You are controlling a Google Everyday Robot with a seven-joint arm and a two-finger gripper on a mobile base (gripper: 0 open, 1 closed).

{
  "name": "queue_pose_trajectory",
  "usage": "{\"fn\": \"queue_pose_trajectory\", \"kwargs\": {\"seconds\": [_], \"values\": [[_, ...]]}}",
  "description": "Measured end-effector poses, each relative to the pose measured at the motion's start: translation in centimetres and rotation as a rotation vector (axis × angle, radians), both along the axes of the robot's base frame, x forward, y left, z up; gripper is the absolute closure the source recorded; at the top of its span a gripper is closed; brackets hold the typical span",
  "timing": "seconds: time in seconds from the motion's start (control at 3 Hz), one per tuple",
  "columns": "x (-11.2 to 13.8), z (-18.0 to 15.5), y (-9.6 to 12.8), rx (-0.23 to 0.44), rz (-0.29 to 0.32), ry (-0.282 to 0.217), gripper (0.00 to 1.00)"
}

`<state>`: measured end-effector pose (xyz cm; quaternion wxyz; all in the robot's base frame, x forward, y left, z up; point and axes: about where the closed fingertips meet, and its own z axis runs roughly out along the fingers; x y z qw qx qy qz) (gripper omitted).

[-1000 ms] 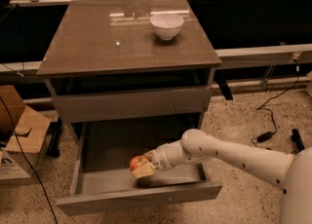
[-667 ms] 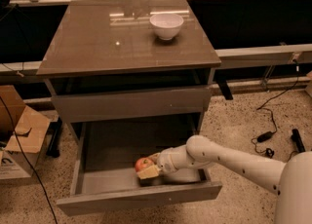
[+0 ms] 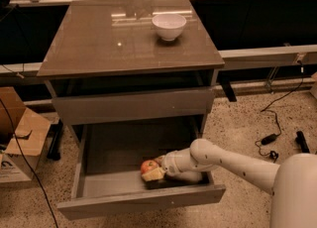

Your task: Place apple into middle drawer

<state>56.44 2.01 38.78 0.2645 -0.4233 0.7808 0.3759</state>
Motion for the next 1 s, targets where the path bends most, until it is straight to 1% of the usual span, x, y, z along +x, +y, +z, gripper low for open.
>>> {"fn": "queue_pose_trajectory", "kwargs": {"seconds": [0.33, 0.67, 1.0], "values": [[0.65, 0.36, -0.08, 0.002, 0.000, -0.014, 0.26], [0.65, 0.36, -0.08, 0.002, 0.001, -0.014, 0.03], [0.65, 0.36, -0.08, 0.002, 0.001, -0.014, 0.00]]}}
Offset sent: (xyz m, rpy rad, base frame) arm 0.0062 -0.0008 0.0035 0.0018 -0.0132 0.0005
